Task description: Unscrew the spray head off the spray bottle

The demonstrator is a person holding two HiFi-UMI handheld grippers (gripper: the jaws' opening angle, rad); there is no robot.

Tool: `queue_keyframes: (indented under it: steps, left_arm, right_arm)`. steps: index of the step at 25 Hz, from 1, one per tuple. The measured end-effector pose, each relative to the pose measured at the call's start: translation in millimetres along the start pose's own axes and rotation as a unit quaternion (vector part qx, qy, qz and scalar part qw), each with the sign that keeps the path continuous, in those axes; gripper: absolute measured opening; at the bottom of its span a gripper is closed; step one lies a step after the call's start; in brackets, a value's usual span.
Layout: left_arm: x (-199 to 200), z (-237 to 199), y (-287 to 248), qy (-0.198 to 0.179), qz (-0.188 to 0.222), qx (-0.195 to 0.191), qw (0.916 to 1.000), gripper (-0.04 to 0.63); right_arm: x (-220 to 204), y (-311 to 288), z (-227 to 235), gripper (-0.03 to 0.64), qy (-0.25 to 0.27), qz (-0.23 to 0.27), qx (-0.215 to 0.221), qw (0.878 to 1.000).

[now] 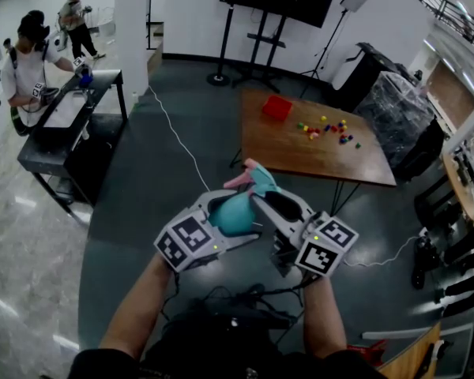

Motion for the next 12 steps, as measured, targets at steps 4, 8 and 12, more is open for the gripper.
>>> queue_keyframes:
  steps: [4,8,12]
  left_arm:
    - [5.0,7.0,7.6,0.011,0.014,-0.055,0.9983,0.425]
    - [10.5,14.7,11.0,0.021,0.03,-0.101,0.9942,0.425]
    - [11.3,17.6,13.5,0.031,0.046,-0.116,0.9917,0.425]
  right_arm:
    - [2.2,0.4,-8.1,0.135,0.007,-0.005,0.05,0.999]
    - [4.6,2.7,-13.6,0.135,0.004,-0.008,0.095,0.995]
    - [4.9,1.9,-16.9,0.137,0.006,-0.007,0.112,0.994]
Point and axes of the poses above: the fingertips, and each gripper's own axes: y backward along the fingers, z to its right, x out of its top, the point moved 2 cm from there along y, backward along the fingers, and after that the axes turned 3 degrees about -x, right-handed, at the moved point
